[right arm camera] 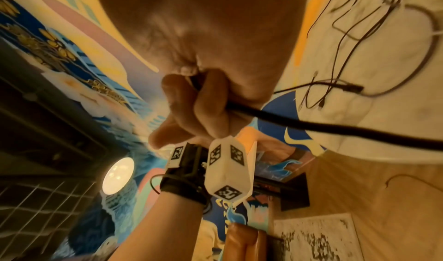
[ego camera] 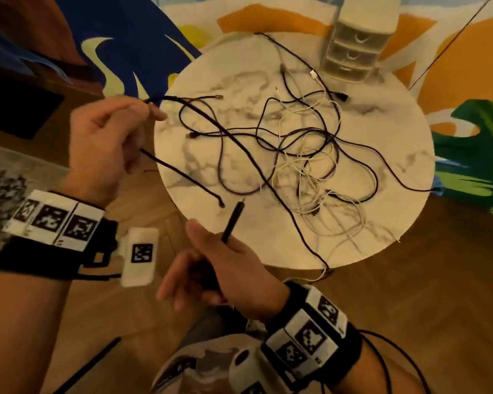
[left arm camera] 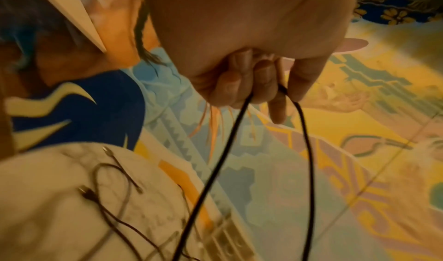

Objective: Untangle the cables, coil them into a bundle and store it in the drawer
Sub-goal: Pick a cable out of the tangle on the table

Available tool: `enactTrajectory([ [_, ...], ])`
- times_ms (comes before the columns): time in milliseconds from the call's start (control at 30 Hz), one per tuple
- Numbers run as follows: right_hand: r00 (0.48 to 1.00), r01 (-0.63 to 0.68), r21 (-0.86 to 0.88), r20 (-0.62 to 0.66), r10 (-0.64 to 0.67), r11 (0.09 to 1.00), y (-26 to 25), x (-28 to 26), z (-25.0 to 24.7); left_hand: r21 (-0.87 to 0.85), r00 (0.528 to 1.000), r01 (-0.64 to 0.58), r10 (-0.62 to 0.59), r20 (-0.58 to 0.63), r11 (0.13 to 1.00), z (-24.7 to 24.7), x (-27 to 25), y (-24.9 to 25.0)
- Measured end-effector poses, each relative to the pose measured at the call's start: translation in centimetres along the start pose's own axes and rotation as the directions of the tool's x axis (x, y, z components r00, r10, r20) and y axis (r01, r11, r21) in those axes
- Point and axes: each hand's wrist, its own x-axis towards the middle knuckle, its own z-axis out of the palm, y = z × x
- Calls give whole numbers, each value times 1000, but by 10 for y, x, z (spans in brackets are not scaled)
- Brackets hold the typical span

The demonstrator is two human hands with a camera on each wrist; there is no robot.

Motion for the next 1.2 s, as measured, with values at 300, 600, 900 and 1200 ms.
enactTrajectory([
  [300,982,-36,-290,-186,-20,956,25,17,-14,108,985,168,-170,10,980,-39,-62,-28],
  [600,799,78,289,-591,113,954,74,-29,-77,243,420,269,-340,841,932,49,-69,-15],
  [900,514,-330,47,-829,221,943,159,-69,-120,720,-16,-56,-722,692,691,109,-87,-110],
  [1200,787,-395,-164,-567,241,904,159,-19,-81,901,221,-328,-905,364,282,15,-92,-186],
])
